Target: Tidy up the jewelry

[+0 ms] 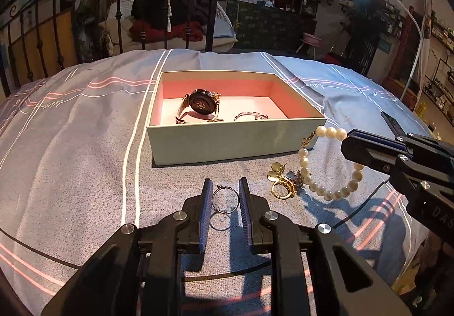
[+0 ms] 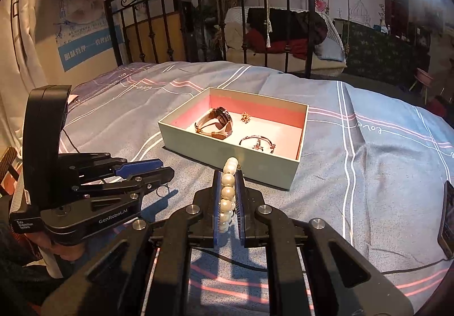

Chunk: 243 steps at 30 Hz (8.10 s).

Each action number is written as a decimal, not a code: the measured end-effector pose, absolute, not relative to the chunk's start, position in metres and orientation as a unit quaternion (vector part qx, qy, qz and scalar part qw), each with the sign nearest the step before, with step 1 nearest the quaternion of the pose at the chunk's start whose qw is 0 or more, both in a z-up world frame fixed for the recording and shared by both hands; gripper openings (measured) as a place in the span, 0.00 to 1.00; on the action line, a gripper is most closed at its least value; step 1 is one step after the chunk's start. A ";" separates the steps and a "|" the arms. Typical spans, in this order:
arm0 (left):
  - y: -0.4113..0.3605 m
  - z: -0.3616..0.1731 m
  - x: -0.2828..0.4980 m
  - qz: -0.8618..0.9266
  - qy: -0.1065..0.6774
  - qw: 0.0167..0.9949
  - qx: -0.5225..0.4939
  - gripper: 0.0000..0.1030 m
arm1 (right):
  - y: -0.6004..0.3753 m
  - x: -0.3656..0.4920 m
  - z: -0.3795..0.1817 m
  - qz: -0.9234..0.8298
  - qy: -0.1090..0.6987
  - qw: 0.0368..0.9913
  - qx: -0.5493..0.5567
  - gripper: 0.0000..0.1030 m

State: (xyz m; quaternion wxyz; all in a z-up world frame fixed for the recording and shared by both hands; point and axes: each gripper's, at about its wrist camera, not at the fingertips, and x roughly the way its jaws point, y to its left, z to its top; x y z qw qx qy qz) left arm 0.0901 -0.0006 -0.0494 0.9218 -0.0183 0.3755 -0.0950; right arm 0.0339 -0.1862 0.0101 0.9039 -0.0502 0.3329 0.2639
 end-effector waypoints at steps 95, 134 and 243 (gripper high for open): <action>-0.015 -0.042 0.258 -0.037 0.426 0.904 0.028 0.18 | -0.152 0.169 -0.025 0.223 0.405 0.884 -0.074 0.10; -0.040 -0.074 0.120 -0.063 0.437 0.897 0.026 0.64 | -0.229 0.039 -0.049 0.168 0.390 0.904 -0.046 0.59; -0.012 -0.024 0.251 -0.098 0.409 0.907 -0.014 0.23 | -0.145 0.160 -0.009 0.238 0.392 0.887 -0.045 0.15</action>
